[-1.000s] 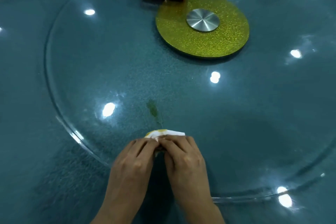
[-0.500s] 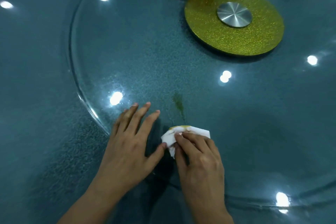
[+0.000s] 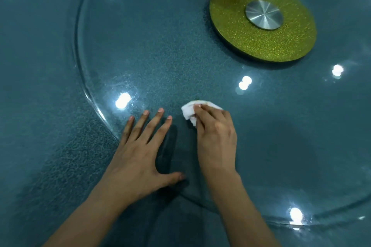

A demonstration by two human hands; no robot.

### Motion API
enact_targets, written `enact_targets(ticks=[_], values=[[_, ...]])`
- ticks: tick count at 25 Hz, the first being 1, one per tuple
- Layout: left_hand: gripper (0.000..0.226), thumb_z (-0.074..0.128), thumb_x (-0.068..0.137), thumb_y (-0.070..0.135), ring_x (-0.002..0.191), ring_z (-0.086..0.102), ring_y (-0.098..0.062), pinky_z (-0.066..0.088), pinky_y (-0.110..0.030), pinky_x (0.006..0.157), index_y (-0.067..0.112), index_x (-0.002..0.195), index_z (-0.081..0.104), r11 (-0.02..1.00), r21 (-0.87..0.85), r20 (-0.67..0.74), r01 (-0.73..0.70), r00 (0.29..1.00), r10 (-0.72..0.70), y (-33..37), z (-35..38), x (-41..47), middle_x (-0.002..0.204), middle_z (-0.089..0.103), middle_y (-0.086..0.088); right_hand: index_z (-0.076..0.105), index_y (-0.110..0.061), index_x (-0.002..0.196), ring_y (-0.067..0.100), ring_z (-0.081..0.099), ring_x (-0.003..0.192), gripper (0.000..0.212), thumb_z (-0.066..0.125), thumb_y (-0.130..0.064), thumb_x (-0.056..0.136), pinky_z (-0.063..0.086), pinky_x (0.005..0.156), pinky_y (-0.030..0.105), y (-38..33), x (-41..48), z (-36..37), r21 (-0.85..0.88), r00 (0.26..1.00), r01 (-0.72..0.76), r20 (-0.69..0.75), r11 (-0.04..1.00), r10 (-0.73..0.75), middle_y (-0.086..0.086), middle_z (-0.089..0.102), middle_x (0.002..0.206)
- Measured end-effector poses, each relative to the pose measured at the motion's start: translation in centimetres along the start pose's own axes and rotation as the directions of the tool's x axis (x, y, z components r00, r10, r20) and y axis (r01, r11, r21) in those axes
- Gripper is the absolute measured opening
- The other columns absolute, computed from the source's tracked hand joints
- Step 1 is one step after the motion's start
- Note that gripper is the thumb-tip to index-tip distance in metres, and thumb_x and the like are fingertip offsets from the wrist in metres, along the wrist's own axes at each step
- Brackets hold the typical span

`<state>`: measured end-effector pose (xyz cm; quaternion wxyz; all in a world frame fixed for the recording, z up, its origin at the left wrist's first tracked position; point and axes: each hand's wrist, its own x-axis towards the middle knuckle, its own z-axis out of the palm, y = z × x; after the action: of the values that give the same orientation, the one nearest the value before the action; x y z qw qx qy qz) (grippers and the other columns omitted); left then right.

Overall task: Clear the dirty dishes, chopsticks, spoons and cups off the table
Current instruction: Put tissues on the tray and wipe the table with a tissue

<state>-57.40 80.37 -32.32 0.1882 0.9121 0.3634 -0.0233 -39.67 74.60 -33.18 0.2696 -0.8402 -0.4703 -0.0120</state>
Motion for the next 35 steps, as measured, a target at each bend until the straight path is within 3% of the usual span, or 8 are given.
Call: enact_targets(ticks=[8, 12, 21, 28, 31, 32, 33, 35], values=[[0.126, 0.036, 0.062, 0.1, 0.151, -0.029, -0.012, -0.015, -0.044, 0.125, 0.036, 0.161, -0.01, 0.999, -0.03, -0.006, 0.013, 1.0, -0.013, 0.2, -0.4, -0.2, 0.167, -0.021, 0.013, 0.076, -0.017, 0.108, 0.028, 0.058, 0.106, 0.025, 0.062, -0.005, 0.092, 0.044, 0.079, 0.031, -0.1, 7.7, 2.2, -0.022, 0.995, 0.024, 0.102, 0.999, -0.021, 0.003, 0.071, 0.118], [0.127, 0.04, 0.061, 0.1, 0.153, -0.025, -0.012, -0.012, -0.044, 0.126, 0.035, 0.162, -0.004, 0.999, -0.045, -0.011, 0.019, 1.0, -0.02, 0.3, -0.1, -0.2, 0.169, -0.017, 0.013, 0.078, -0.017, 0.099, 0.026, 0.063, 0.094, 0.019, 0.076, -0.006, 0.084, 0.042, 0.077, 0.024, -0.5, 2.9, 0.8, -0.013, 0.998, 0.058, 0.003, 0.998, -0.058, 0.001, 0.073, 0.102], [0.123, 0.041, 0.063, 0.096, 0.156, -0.016, -0.011, -0.005, -0.046, 0.127, 0.032, 0.163, 0.009, 0.998, -0.065, -0.028, 0.021, 0.999, -0.023, 0.7, 0.2, -0.3, 0.17, -0.006, 0.013, 0.077, -0.012, 0.109, 0.017, 0.059, 0.108, 0.029, 0.081, -0.002, 0.082, 0.048, 0.096, 0.028, -0.2, -7.6, -2.0, 0.082, 0.995, 0.084, 0.038, 0.993, -0.087, 0.002, 0.072, 0.113], [0.128, 0.037, 0.061, 0.101, 0.154, -0.021, -0.012, -0.009, -0.045, 0.126, 0.033, 0.163, 0.002, 0.999, -0.047, -0.018, 0.017, 1.0, -0.017, 0.8, 0.0, -0.2, 0.169, -0.012, 0.013, 0.079, -0.016, 0.097, 0.027, 0.065, 0.095, 0.023, 0.072, -0.001, 0.081, 0.05, 0.074, 0.03, -1.2, 2.9, 0.2, 0.087, 1.0, 0.004, 0.025, 0.996, -0.006, 0.001, 0.075, 0.106], [0.131, 0.038, 0.058, 0.102, 0.154, -0.021, -0.011, -0.008, -0.046, 0.127, 0.031, 0.163, 0.003, 0.997, -0.074, -0.015, 0.021, 1.0, -0.022, 1.1, 0.1, -0.2, 0.169, -0.012, 0.013, 0.077, -0.025, 0.083, 0.022, 0.062, 0.094, 0.031, 0.06, 0.001, 0.082, 0.049, 0.076, 0.032, -1.7, 8.7, 2.1, 0.089, 0.993, -0.061, 0.106, 0.994, 0.052, -0.004, 0.075, 0.107], [0.134, 0.041, 0.057, 0.102, 0.154, -0.02, -0.01, -0.008, -0.045, 0.127, 0.029, 0.163, 0.004, 0.995, -0.093, -0.016, 0.026, 0.999, -0.028, 1.1, 0.1, -0.2, 0.17, -0.011, 0.013, 0.071, -0.016, 0.076, 0.022, 0.061, 0.09, 0.023, 0.059, 0.003, 0.08, 0.05, 0.078, 0.034, -1.8, 9.5, 2.5, 0.072, 0.993, -0.047, 0.107, 0.996, 0.039, -0.004, 0.075, 0.102], [0.137, 0.043, 0.056, 0.101, 0.154, -0.02, -0.009, -0.008, -0.044, 0.127, 0.026, 0.163, 0.003, 0.993, -0.114, -0.02, 0.035, 0.999, -0.038, 1.0, 0.1, -0.2, 0.17, -0.011, 0.012, 0.059, -0.026, 0.066, 0.023, 0.061, 0.086, 0.033, 0.06, 0.004, 0.078, 0.052, 0.08, 0.034, -2.2, 9.5, 2.9, 0.076, 0.998, -0.035, 0.063, 0.997, 0.03, -0.003, 0.074, 0.097], [0.144, 0.046, 0.053, 0.1, 0.155, -0.017, -0.008, -0.009, -0.041, 0.127, 0.021, 0.163, 0.0, 0.989, -0.138, -0.036, 0.051, 0.998, -0.057, 0.8, 0.0, -0.2, 0.17, -0.013, 0.008, 0.075, -0.025, 0.076, 0.023, 0.063, 0.086, 0.029, 0.066, 0.004, 0.078, 0.049, 0.082, 0.028, -2.4, 8.1, 3.1, 0.082, 1.0, -0.013, 0.004, 0.997, 0.012, -0.001, 0.074, 0.094]])
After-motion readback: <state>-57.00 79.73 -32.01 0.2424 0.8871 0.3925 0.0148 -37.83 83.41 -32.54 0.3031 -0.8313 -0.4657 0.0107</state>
